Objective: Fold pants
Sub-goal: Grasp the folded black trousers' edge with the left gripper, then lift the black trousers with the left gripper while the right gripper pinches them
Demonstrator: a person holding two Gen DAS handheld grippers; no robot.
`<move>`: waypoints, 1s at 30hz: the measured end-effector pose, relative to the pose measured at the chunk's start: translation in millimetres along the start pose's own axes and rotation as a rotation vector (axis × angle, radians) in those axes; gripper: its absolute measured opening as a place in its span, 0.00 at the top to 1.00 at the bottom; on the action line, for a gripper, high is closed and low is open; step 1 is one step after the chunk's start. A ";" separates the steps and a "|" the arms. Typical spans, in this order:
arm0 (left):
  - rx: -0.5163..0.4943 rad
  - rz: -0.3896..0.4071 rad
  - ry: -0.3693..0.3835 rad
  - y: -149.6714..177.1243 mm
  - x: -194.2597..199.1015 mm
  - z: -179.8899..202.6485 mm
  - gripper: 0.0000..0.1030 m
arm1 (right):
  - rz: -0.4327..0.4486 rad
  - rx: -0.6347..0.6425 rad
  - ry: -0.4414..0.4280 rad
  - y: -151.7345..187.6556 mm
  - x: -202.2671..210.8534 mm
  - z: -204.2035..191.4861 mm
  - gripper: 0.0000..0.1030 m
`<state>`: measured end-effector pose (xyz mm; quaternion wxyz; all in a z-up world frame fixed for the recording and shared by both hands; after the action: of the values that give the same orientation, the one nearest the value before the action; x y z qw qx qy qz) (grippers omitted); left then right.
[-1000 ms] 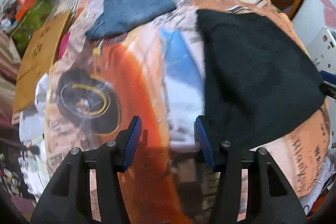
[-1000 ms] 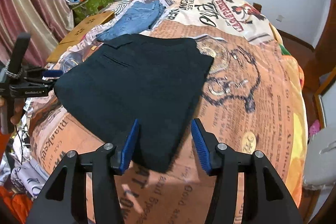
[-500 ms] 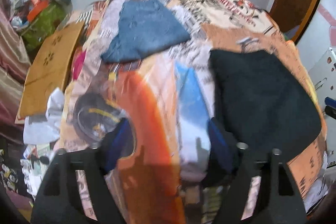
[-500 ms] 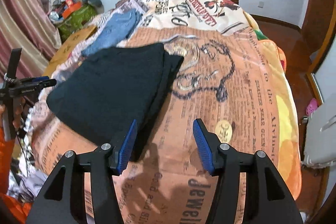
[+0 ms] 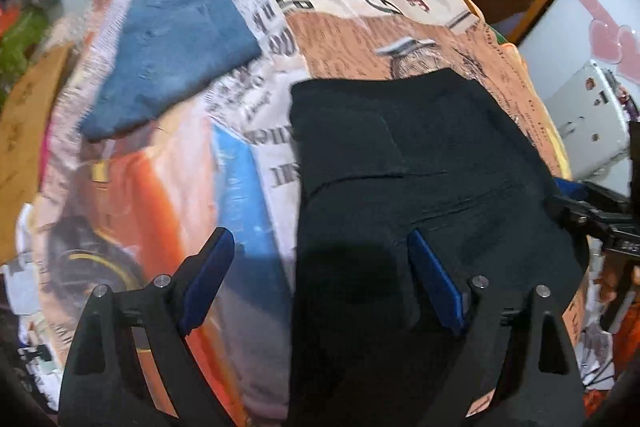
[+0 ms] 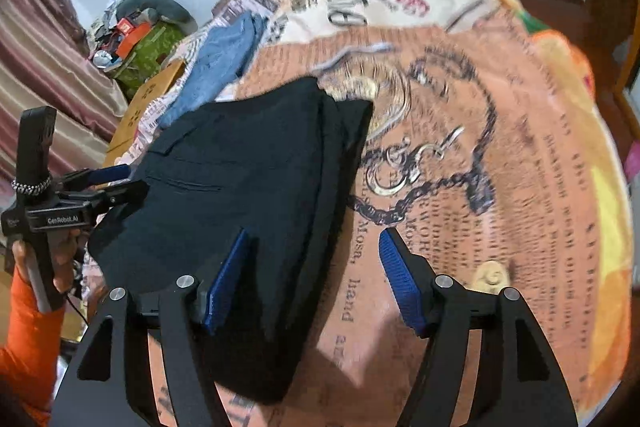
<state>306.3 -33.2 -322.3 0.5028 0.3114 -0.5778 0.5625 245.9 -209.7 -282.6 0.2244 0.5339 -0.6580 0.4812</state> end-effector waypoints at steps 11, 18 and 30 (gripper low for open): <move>0.033 -0.109 0.203 -16.1 -38.7 4.1 0.02 | -0.048 -0.054 -0.117 -15.9 -23.1 3.7 0.35; 0.036 -0.120 0.253 -30.8 -47.3 8.5 0.01 | -0.060 -0.046 -0.153 -27.1 -32.6 0.7 0.34; -0.041 -0.144 0.208 -56.3 -55.2 34.5 0.23 | -0.066 0.001 -0.149 -41.6 -43.9 -3.2 0.67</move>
<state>367.0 -87.5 -350.0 0.6052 0.2820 -0.5100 0.5423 297.9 -184.1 -300.4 0.1906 0.5898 -0.6547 0.4326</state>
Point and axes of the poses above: each gripper's, at about its wrist camera, not at the fingertips, and x roughly against the way its jaws point, z to its right, y to its underside, the point moved 8 cm from there along -x, roughly the way its jaws point, and after that the axes turned 1 degree about -z, right-handed, at the moved point
